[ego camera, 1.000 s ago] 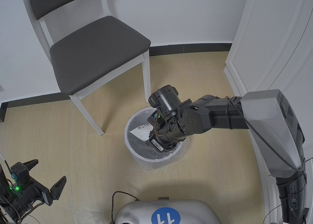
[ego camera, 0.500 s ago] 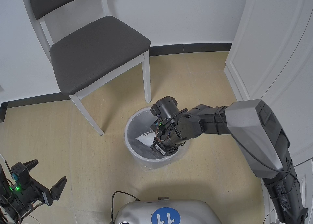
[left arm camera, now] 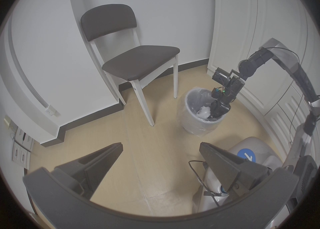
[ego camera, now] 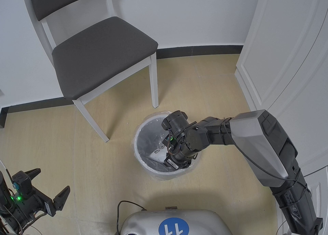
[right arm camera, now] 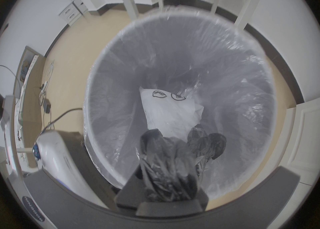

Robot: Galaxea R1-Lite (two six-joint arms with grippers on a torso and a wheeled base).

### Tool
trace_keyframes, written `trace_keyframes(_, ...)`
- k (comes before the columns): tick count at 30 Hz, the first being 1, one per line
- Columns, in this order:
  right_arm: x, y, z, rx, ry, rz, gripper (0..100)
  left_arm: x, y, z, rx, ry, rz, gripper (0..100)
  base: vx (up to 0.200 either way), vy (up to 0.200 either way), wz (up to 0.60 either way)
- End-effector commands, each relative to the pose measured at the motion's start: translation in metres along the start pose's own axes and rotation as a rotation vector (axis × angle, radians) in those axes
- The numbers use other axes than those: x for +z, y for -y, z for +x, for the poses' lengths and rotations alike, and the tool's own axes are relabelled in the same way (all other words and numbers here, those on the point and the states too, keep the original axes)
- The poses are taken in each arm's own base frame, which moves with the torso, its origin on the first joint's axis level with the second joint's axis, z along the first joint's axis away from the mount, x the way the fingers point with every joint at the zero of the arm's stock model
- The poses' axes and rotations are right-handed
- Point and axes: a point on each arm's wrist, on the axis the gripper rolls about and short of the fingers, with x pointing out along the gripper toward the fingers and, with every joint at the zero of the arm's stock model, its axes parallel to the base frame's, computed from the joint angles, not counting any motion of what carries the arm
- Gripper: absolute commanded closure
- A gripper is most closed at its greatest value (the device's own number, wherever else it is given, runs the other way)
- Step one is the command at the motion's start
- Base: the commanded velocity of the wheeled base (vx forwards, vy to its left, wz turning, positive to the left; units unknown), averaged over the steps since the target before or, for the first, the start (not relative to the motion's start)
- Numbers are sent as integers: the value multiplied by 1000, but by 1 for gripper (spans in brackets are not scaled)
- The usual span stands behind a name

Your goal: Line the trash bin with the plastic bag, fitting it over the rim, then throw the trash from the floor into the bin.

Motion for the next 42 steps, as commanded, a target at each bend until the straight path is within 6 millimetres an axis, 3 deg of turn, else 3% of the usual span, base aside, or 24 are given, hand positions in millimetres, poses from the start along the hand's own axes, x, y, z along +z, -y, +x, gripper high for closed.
trace_keyframes(1, -2, 4, -16, 12, -47, -20, 100, 0, 0, 0, 1, -1, 0, 0, 0, 0, 0)
trace_keyframes(5, -1, 6, -27, 15, -63, -24, 100, 0, 0, 0, 1, -1, 0, 0, 0, 0, 0)
trace_keyframes(12, 4, 6, -23, -5, -11, -19, 100, 0, 0, 0, 1, -1, 0, 0, 0, 0, 0)
trace_keyframes(33, 6, -4, 32, -51, 162, 2, 100, -3, 1, 2, -3, -20, 3, 0, 0, 0, 0)
trace_keyframes(42, 10, -5, 39, -52, 230, 17, 100, -3, 1, 3, -3, -26, 3, 0, 0, 0, 0)
